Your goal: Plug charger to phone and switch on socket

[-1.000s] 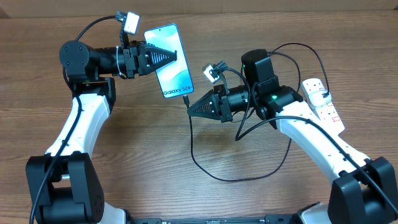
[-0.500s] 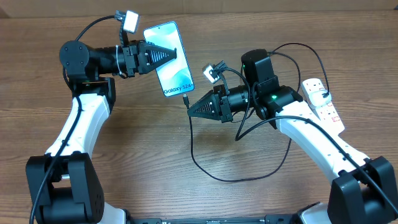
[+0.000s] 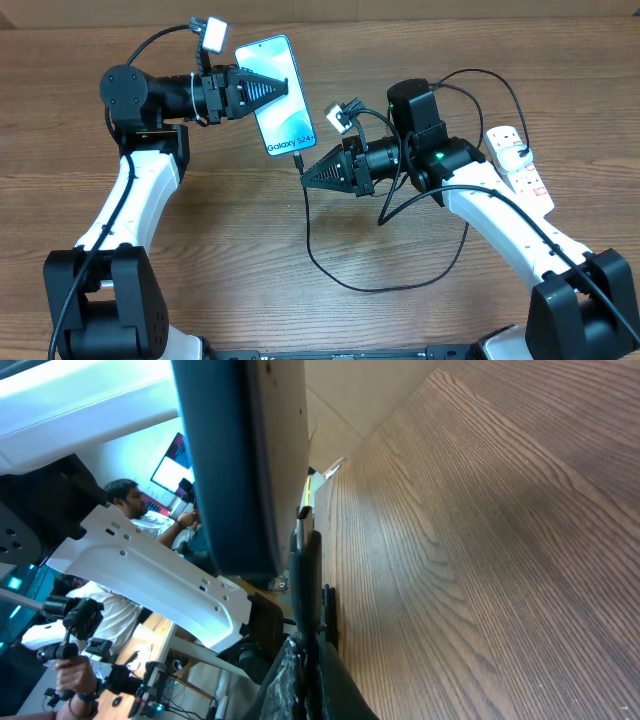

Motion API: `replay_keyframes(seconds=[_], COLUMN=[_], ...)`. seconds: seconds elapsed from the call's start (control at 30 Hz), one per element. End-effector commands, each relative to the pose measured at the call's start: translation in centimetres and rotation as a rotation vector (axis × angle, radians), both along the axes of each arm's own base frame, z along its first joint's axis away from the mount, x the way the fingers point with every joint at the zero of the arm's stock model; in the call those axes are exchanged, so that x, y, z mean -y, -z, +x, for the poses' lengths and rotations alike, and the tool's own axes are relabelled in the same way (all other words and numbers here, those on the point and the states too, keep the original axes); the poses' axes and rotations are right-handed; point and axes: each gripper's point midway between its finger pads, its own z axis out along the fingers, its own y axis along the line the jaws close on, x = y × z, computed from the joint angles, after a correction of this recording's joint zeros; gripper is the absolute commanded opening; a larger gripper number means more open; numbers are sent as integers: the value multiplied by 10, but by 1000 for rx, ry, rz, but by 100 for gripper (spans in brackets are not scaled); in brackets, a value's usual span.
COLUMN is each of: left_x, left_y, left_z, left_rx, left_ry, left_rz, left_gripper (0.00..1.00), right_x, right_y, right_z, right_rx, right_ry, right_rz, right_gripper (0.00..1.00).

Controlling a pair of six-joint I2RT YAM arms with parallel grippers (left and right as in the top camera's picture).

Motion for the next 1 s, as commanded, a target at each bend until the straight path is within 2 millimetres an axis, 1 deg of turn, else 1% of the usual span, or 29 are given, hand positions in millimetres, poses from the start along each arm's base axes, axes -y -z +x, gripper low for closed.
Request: replay_keyframes(seconds=[0.0,0.97], left_x=[2,3], left_y=[-7,-7], left_z=[3,3], left_rx=[19,38], left_ry=[-19,-17], left_rz=[-13,-11], left_gripper=[4,4], right_x=[-3,-3], right_y=[-10,-11], right_z=[0,1], right_rx=[23,31], right_ry=[-20,-20], right_rz=[24,28], right_gripper=[4,4])
